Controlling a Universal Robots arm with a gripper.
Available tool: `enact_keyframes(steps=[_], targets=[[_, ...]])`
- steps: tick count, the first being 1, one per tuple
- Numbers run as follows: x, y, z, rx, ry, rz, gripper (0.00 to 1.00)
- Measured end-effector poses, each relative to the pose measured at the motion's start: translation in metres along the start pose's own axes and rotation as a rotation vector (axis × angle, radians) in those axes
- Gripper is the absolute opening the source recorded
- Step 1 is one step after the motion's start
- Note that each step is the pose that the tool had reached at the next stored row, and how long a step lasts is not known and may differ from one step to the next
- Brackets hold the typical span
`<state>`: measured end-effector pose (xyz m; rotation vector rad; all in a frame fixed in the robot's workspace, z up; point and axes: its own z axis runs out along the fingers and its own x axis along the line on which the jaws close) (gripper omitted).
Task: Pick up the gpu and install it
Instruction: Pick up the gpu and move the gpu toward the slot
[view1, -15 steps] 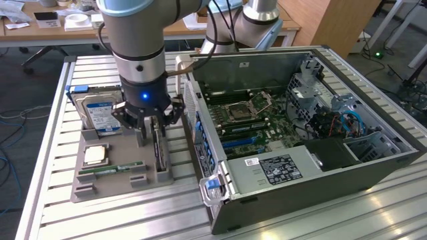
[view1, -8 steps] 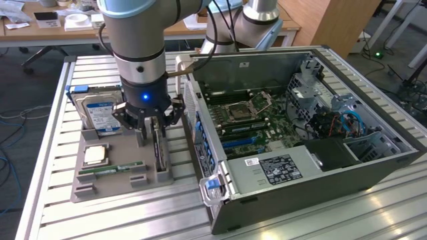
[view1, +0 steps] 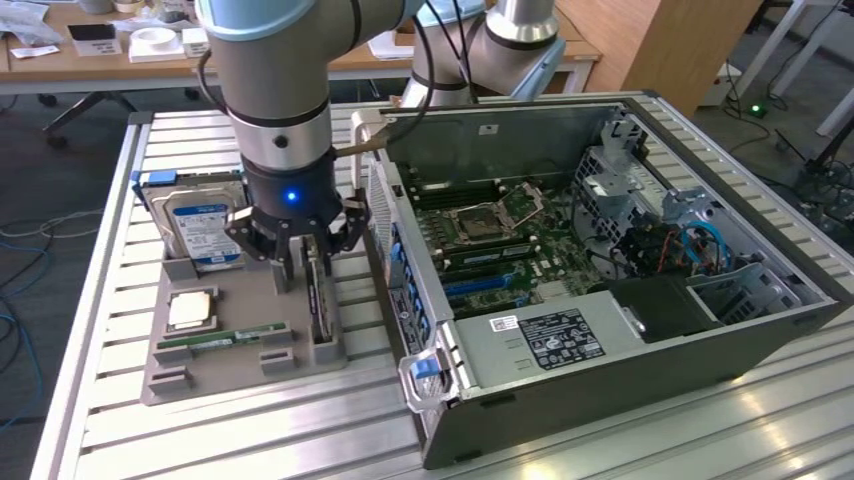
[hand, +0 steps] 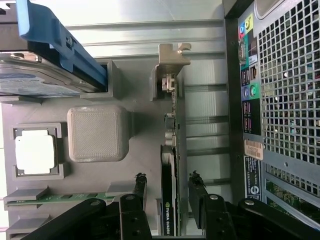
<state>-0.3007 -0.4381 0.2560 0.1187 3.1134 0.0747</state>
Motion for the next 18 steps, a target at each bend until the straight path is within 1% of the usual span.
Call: enact_keyframes(steps=[7, 18], targets=[[0.0001, 0.0, 0.0012, 0.0, -0.0001, 0.0, 0.47], [0.0002, -0.0004, 0.007, 0.0002, 0.0002, 0.0, 0.47]])
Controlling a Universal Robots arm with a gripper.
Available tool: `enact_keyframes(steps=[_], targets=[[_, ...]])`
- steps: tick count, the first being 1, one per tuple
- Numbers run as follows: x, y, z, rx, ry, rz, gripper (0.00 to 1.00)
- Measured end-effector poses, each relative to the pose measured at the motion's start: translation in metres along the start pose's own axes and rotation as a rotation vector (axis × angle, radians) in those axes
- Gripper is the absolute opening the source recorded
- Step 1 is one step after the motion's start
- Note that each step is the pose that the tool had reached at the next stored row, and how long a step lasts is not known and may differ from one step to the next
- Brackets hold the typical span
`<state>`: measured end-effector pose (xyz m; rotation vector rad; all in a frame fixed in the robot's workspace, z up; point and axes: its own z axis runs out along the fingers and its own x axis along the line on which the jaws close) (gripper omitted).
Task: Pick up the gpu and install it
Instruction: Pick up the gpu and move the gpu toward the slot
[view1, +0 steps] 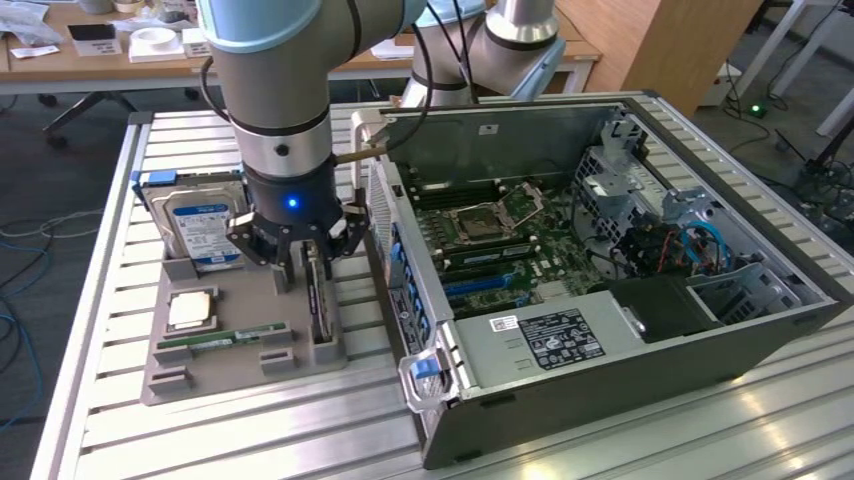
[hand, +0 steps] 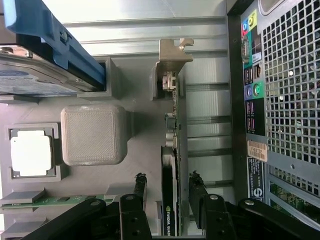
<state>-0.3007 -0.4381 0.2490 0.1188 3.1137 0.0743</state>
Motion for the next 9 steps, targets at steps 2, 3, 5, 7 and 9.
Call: enact_keyframes(steps=[2, 3, 5, 7, 9], targets=[[0.0, 0.0, 0.0002, -0.0001, -0.0001, 0.0, 0.47], [0.0, 0.0, 0.0002, -0.0001, -0.0002, 0.0, 0.47], [0.0, 0.0, 0.0002, -0.0001, -0.0001, 0.0, 0.47], [0.0, 0.0, 0.0004, -0.0002, -0.0001, 0.0, 0.47], [0.0, 0.0, 0.0009, -0.0002, -0.0003, 0.0, 0.47]])
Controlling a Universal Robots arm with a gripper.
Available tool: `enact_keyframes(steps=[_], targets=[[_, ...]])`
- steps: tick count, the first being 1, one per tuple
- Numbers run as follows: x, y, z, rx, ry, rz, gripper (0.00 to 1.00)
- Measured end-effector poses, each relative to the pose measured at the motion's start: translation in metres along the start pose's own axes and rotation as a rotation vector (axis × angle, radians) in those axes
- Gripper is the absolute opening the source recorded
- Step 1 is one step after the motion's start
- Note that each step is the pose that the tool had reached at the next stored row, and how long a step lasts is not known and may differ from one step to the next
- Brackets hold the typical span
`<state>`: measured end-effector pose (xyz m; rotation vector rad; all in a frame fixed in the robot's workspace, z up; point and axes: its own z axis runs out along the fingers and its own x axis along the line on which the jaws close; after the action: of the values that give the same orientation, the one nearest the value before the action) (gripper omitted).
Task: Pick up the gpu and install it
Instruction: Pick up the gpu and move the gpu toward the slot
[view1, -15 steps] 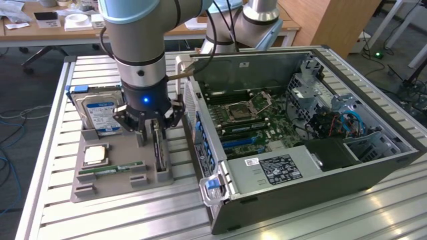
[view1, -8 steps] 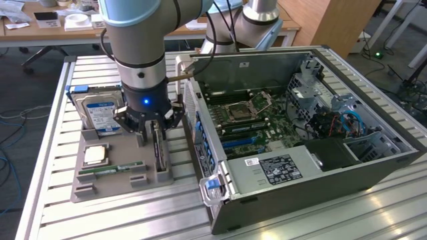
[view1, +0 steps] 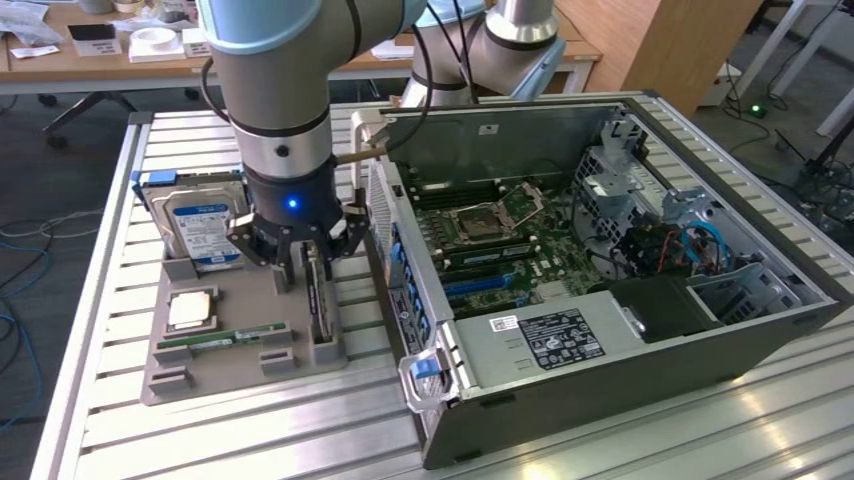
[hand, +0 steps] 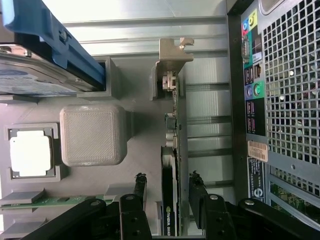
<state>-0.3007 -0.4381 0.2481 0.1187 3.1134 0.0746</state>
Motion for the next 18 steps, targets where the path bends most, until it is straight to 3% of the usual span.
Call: enact_keyframes(steps=[18], targets=[[0.0001, -0.0002, 0.0046, -0.0001, 0.0, 0.0, 0.47]])
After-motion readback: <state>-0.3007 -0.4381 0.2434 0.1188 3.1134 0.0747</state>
